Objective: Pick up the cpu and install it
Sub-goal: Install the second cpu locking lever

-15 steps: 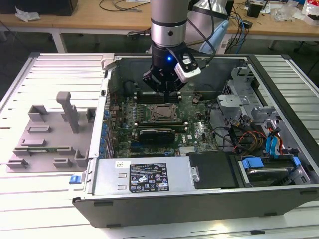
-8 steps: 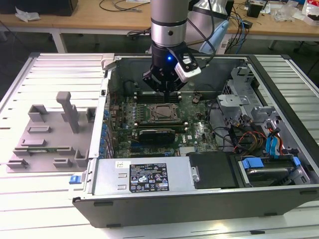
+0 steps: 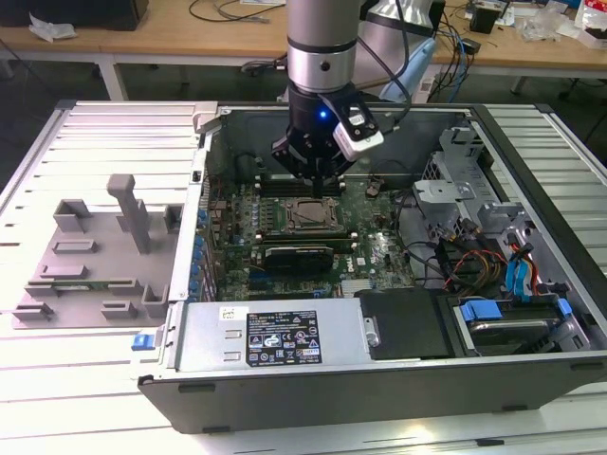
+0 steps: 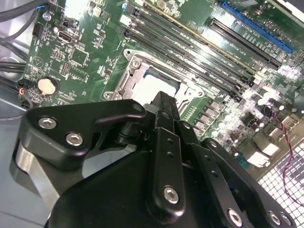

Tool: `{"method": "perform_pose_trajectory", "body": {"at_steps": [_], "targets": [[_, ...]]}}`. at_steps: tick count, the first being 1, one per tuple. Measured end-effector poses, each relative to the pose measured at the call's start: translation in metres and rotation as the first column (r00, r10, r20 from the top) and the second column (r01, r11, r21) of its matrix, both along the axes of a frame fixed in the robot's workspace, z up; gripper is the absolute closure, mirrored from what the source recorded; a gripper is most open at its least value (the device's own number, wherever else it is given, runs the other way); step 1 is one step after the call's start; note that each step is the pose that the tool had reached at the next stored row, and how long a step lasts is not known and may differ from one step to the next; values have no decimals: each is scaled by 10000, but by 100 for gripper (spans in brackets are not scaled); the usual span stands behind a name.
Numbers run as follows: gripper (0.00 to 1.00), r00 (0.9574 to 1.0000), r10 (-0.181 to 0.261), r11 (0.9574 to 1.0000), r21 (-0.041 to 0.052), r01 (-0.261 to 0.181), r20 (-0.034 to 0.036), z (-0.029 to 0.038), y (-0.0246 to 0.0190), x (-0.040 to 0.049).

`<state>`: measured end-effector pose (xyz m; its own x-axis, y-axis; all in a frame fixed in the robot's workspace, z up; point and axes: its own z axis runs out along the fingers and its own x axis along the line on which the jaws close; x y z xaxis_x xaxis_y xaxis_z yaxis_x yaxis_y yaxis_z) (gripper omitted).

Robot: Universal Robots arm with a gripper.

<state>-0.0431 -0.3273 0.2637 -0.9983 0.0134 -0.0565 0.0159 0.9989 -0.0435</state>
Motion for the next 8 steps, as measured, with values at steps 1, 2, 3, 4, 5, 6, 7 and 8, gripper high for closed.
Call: {"method": "perform_pose_trajectory", "body": {"at_steps": [1, 2, 3, 4, 5, 6, 7, 8], "targets": [[89, 10000, 0, 10000, -1, 0, 0, 0, -8, 0], [89, 10000, -1, 10000, -1, 1, 0, 0, -18, 0], [89, 10000, -1, 10000, -1, 1, 0, 0, -32, 0], [89, 10000, 0, 10000, -1, 0, 0, 0, -52, 0], [89, 10000, 0, 10000, -1, 0, 0, 0, -68, 0], [89, 10000, 0, 10000, -1, 0, 0, 0, -77, 0], [89, 10000, 0, 10000, -1, 0, -1, 1, -86, 0], [89, 10000, 0, 10000, -1, 0, 0, 0, -100, 0]]}}
